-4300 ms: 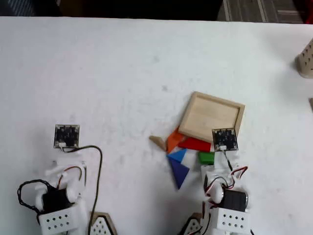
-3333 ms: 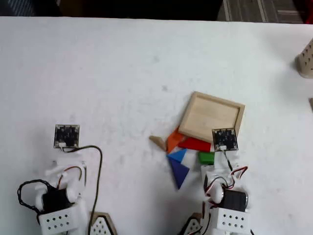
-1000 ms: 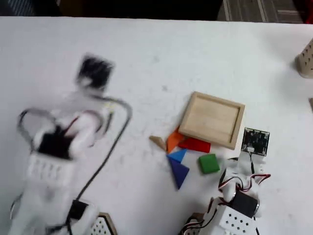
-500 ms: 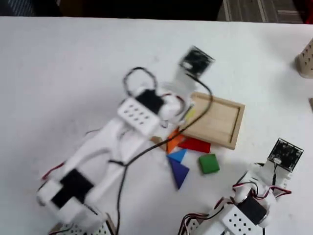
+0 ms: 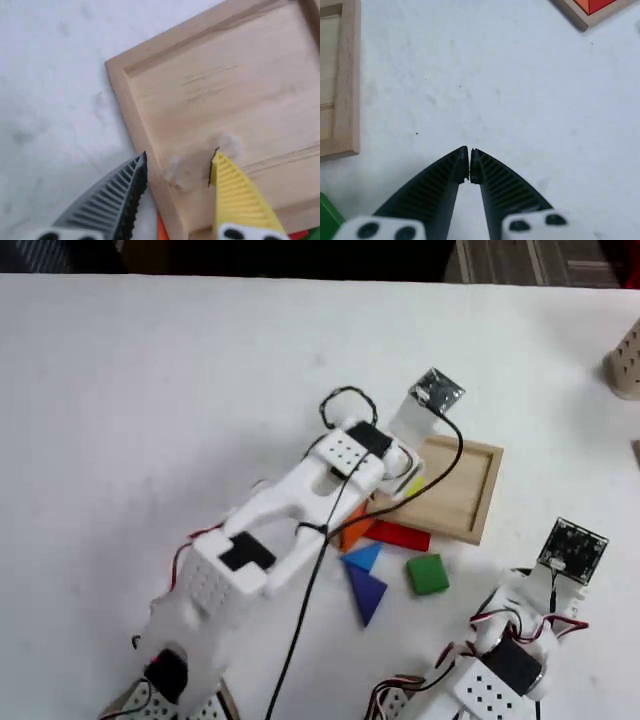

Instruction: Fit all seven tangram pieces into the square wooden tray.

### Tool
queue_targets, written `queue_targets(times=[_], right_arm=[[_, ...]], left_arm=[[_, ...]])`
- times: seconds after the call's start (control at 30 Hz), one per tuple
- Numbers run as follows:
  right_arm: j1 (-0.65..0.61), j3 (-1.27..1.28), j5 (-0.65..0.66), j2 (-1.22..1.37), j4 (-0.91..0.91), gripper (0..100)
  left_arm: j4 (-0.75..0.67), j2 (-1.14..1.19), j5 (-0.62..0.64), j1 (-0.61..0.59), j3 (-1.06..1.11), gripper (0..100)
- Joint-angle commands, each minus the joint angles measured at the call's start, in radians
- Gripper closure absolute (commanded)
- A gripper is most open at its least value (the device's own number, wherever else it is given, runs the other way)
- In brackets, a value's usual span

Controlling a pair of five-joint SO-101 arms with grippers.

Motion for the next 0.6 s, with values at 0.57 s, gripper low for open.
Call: queue_targets(times=[0.57], right_arm=[[-0.015, -0.005, -0.002, -0.005, -0.018, 98.0]], left_arm=[[0.322, 0.122, 0.087, -0.527, -0.238, 77]])
